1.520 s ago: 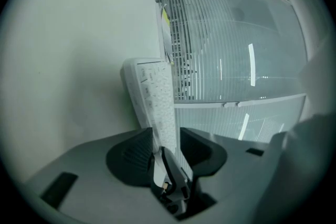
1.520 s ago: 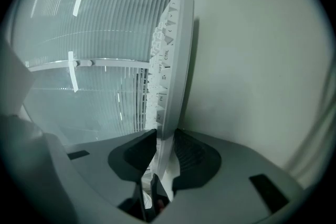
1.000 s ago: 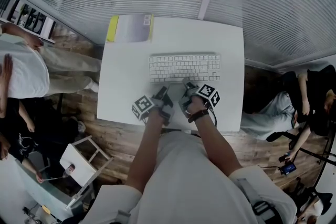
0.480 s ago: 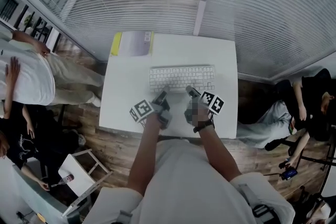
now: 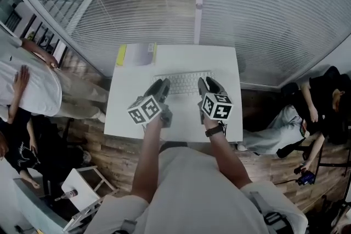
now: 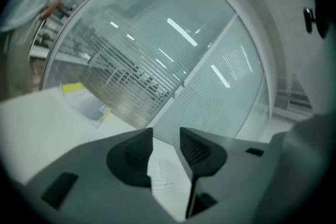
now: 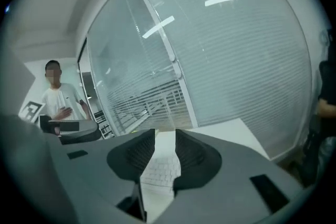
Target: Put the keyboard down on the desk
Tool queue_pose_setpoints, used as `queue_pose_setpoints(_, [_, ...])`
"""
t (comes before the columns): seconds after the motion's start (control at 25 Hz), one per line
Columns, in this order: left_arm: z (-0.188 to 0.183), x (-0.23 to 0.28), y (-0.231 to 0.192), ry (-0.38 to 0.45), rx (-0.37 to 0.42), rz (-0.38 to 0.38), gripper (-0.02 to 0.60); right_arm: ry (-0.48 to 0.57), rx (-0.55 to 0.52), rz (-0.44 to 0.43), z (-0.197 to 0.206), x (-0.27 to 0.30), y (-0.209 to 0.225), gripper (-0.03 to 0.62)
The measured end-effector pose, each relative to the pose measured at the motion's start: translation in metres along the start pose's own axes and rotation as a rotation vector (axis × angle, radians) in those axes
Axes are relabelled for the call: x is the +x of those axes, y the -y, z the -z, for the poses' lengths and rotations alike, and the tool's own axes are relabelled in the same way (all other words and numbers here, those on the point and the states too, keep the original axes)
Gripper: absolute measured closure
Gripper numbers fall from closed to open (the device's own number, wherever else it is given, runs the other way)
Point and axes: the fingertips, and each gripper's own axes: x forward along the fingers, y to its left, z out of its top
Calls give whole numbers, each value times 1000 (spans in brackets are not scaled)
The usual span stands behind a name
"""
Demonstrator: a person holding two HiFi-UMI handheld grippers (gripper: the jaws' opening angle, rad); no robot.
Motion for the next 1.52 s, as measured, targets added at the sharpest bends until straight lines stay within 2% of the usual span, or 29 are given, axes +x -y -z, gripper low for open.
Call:
queue_pose_setpoints(0.08, [-9, -9, 16, 11, 153, -44, 419, 65, -87, 15, -22, -16, -4, 467])
queue_pose_setpoints(0.16, [-17, -16, 30, 35, 258, -67, 419, 123, -161, 24, -40, -30, -10, 479])
queue_pose_setpoints(0.52, [-41, -41, 67, 150, 509, -126, 483, 239, -233, -24, -78, -65, -33, 545])
queue_pose_setpoints(0.76, [-45, -51, 78, 182, 534, -133, 531, 284, -260, -37, -95, -82, -43, 559])
queue_pose_setpoints(1.08, [-50, -71, 99, 244, 610, -144, 555, 304, -274, -81, -90, -101, -61, 571])
queue_pose_setpoints(1.52, [-41, -80, 107, 262, 627, -140, 558, 336, -268, -33, -93, -120, -51, 571])
